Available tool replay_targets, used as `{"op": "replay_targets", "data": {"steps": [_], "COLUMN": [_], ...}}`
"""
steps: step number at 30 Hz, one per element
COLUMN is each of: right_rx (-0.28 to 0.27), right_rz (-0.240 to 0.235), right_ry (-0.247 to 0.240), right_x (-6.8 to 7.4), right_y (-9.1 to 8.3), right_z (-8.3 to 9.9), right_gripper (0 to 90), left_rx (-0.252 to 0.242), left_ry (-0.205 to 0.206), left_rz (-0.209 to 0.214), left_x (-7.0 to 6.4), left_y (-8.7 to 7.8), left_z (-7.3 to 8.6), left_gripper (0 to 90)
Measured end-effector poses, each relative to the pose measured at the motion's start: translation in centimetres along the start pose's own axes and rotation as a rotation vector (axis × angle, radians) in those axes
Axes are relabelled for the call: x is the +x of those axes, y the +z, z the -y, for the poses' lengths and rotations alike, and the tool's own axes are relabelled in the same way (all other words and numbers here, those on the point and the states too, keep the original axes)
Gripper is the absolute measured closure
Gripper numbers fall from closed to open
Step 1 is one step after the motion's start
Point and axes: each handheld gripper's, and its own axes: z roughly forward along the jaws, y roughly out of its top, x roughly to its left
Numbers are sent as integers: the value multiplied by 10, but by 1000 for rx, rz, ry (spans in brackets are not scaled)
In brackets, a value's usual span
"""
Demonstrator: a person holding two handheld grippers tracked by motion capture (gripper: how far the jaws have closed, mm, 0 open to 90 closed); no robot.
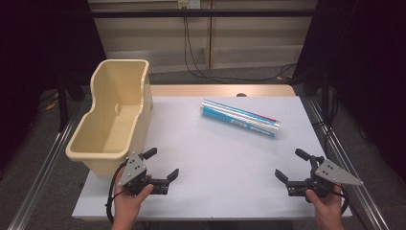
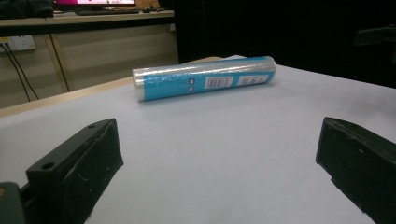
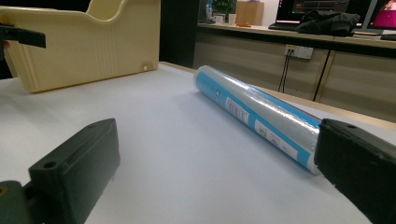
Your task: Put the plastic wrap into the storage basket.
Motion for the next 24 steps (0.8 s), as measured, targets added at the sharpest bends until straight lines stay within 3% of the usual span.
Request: {"op": "replay_targets", "data": {"steps": [9, 16, 20, 24], "right_rx": [-4, -16, -20, -24], "right_rz": [2, 3, 5, 8], "right_ry": [-9, -4, -13, -15], "right_x": [2, 3, 4, 5], "right_y": [0, 2, 0, -1], "right_z": [0, 0, -2, -2], "right_gripper": [0, 2, 3, 7], "left_rx": [3, -4, 6, 20], "left_ry": [2, -34, -35, -32], "left_rz": [-3, -9, 1, 45], "left_x": [-3, -3, -5, -12], "left_y": [3, 12, 21, 35], "left_z": [-2, -6, -8, -13], "left_gripper": [0, 0, 0, 0]}}
